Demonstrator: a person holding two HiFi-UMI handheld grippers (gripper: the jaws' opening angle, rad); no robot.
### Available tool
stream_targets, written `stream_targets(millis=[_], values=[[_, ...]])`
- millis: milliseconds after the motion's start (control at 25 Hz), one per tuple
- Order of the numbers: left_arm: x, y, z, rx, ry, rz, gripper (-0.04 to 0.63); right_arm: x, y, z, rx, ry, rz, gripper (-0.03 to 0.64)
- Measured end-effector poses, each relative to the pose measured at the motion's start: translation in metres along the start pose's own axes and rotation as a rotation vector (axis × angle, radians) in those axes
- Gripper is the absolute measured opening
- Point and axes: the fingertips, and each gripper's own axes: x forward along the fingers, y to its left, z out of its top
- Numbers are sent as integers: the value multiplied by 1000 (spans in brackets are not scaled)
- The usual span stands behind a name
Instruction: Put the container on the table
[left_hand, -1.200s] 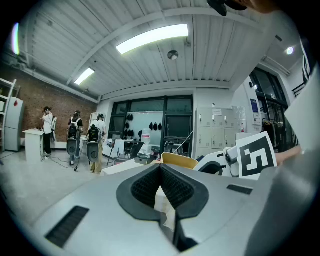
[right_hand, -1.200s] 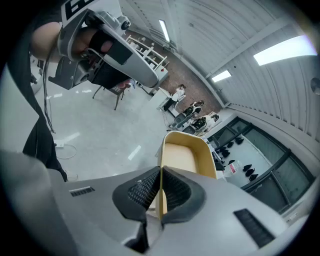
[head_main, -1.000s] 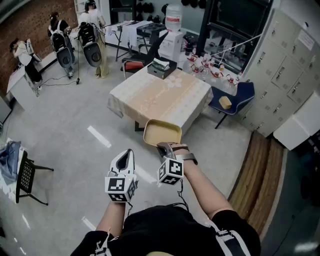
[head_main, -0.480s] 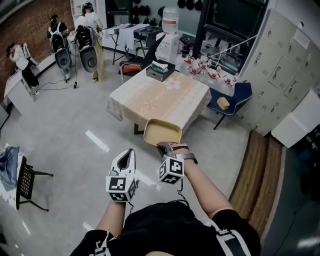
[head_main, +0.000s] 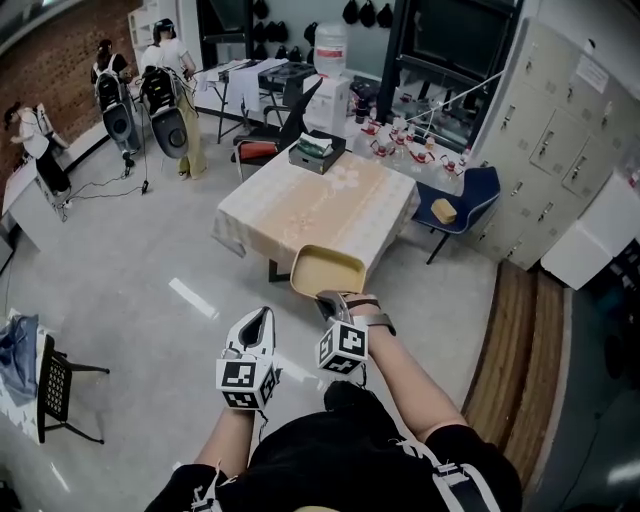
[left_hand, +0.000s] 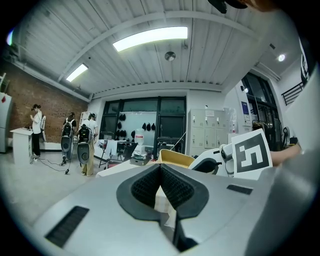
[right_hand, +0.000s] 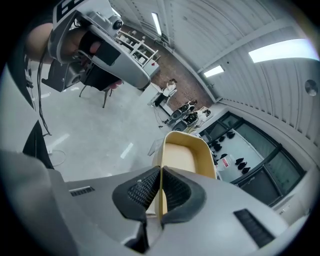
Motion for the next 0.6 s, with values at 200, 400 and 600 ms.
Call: stream_targets(millis=[200,400,600], values=[[21,13,-3,3,-4,8,14,24,-11,-7,-6,3,-8,29],[71,28,-3,15,-1,15,14,72,-41,-27,-7,6,-13,29],[153,47,2,35,14,3,14,132,-93,-51,16,4,-13,29]])
